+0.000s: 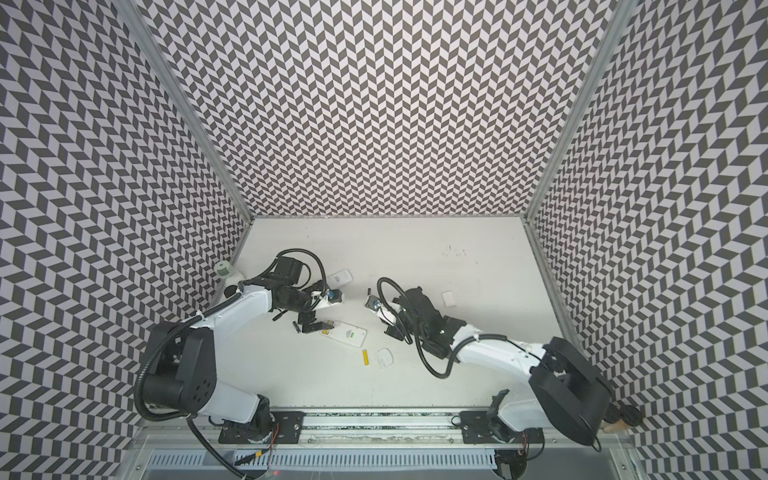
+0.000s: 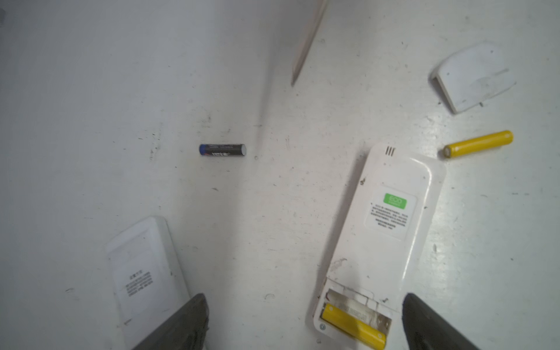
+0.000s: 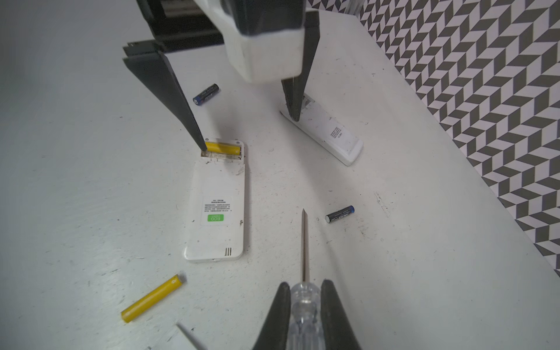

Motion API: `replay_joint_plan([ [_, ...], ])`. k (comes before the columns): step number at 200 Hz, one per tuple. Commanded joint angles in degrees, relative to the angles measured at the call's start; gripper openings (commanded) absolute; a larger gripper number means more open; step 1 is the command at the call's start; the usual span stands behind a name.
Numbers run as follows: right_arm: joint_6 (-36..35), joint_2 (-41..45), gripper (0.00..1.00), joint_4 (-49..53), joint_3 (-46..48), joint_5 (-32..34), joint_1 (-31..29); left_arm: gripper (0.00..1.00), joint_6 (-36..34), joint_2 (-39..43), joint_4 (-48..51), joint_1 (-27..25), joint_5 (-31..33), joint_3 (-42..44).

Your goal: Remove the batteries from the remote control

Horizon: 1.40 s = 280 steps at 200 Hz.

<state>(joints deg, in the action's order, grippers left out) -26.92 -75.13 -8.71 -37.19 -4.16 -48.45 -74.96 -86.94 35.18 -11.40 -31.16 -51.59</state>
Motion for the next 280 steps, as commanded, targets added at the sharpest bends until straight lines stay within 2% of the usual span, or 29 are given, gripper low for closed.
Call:
replay_joint_plan([
  [1, 1.2, 4.9, 0.00, -2.2, 3.6, 1.2, 0.6, 0.99, -8.3, -1.6, 3.9, 0.4, 2.9, 0.6],
  [32, 2.1, 9.2, 0.00, -0.3, 5.8, 2.4, 0.7, 0.95, -9.4, -6.3, 6.2, 0.1, 5.3, -1.5],
  [64, 2.4, 11.0, 0.00, 1.0, 5.9, 2.7, 0.8, 0.92, -11.1, -9.8, 8.2, 0.0, 3.9, -2.9],
  [91, 2.2, 11.9, 0.00, 0.7, 6.8, 3.0, 0.7, 0.90, -12.5, -10.8, 5.9, -0.3, 4.9, -1.1],
  [151, 2.6, 12.6, 0.00, 1.3, 6.7, 4.8, 0.7, 0.68, -11.4, -9.7, 2.8, -1.1, 5.4, 2.4],
  [175, 2.3, 13.0, 0.00, 0.9, 7.2, 5.0, 0.8, 0.52, -9.7, -9.3, 1.9, -1.2, 4.8, 3.1],
  [253, 0.8, 15.8, 0.00, 0.4, 7.6, 2.9, 0.7, 0.48, -2.6, -8.8, -3.4, -5.7, 2.6, 3.4],
  [280, -2.7, 16.9, 0.00, -2.8, 10.3, 0.0, 0.6, 0.48, 0.2, -9.1, -4.5, -6.8, 1.6, 4.5],
])
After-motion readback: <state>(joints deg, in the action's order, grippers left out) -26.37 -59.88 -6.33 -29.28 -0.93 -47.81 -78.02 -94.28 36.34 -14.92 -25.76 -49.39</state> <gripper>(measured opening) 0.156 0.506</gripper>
